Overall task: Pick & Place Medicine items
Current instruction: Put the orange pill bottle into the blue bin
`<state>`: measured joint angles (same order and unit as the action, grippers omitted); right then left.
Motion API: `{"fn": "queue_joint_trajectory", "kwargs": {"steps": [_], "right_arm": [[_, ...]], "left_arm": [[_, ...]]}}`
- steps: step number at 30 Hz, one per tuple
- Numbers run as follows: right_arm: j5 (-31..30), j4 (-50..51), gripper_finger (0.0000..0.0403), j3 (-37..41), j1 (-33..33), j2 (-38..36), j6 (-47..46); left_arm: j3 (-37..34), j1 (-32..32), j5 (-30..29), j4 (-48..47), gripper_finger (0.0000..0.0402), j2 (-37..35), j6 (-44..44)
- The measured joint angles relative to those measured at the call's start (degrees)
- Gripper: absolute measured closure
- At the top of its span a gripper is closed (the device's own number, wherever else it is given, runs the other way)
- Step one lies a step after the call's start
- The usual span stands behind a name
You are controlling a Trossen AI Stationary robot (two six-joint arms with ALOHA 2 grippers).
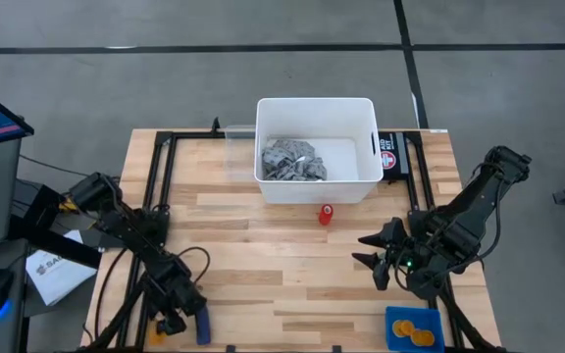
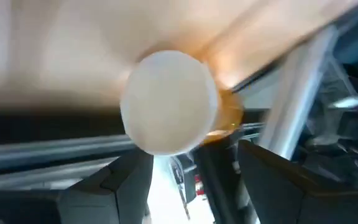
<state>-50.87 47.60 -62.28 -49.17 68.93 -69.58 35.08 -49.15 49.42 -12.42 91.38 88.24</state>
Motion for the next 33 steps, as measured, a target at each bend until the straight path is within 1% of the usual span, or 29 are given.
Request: {"fn": "queue_joint_trajectory", "kwargs": {"steps": [1,3,7,10,12,14,16,18,20,24,28,33], "right_arm": [[0.0,0.04,0.0179,0.0,0.0,0.02,0.0],[0.0,0.04,0.0179,0.0,0.0,0.01,0.07],[0.16,0.19,0.0179,0.0,0.07,0.02,0.07],[0.22,0.24,0.0179,0.0,0.04,0.02,0.07],[0.27,0.26,0.0179,0.0,0.04,0.02,0.07],[0.74,0.27,0.0179,0.0,0.04,0.02,0.07],[1.57,0.39,0.0179,0.0,0.04,0.02,0.06],[1.85,0.37,0.0179,0.0,0.04,0.02,0.04],[2.07,0.37,0.0179,0.0,0.04,0.02,-0.04],[2.65,0.46,0.0179,0.0,0.04,0.02,-0.72],[2.78,1.55,0.0179,0.0,0.0,0.0,-2.53],[2.78,2.07,0.0179,0.0,0.22,0.02,-2.54]], "left_arm": [[0.46,0.35,-1.23,1.47,0.0176,0.21,-1.35],[0.96,1.3,-1.75,2.37,0.0176,0.08,-2.75],[2.5,3.81,-7.52,6.81,0.0176,0.07,-3.04],[3.47,5.54,-12.5,6.13,0.0176,0.1,-5.01],[4.58,6.56,-14.67,6.41,0.0176,0.08,-6.97],[5.43,7.1,-15.26,4.78,0.0176,0.08,-8.66],[6.5,7.04,-15.59,0.06,0.0177,0.08,-10.86],[7.44,6.35,-15.16,-5.59,0.0181,0.06,-13.28],[8.18,5.31,-14.13,-8.92,0.0185,0.06,-15.62],[10.47,1.33,-13.54,-8.37,0.0185,0.06,-18.93],[12.91,-2.81,-13.56,-8.15,0.0162,-0.01,-19.69],[14.2,-7.21,-22.12,-8.6,0.0132,-0.01,-19.64]]}}
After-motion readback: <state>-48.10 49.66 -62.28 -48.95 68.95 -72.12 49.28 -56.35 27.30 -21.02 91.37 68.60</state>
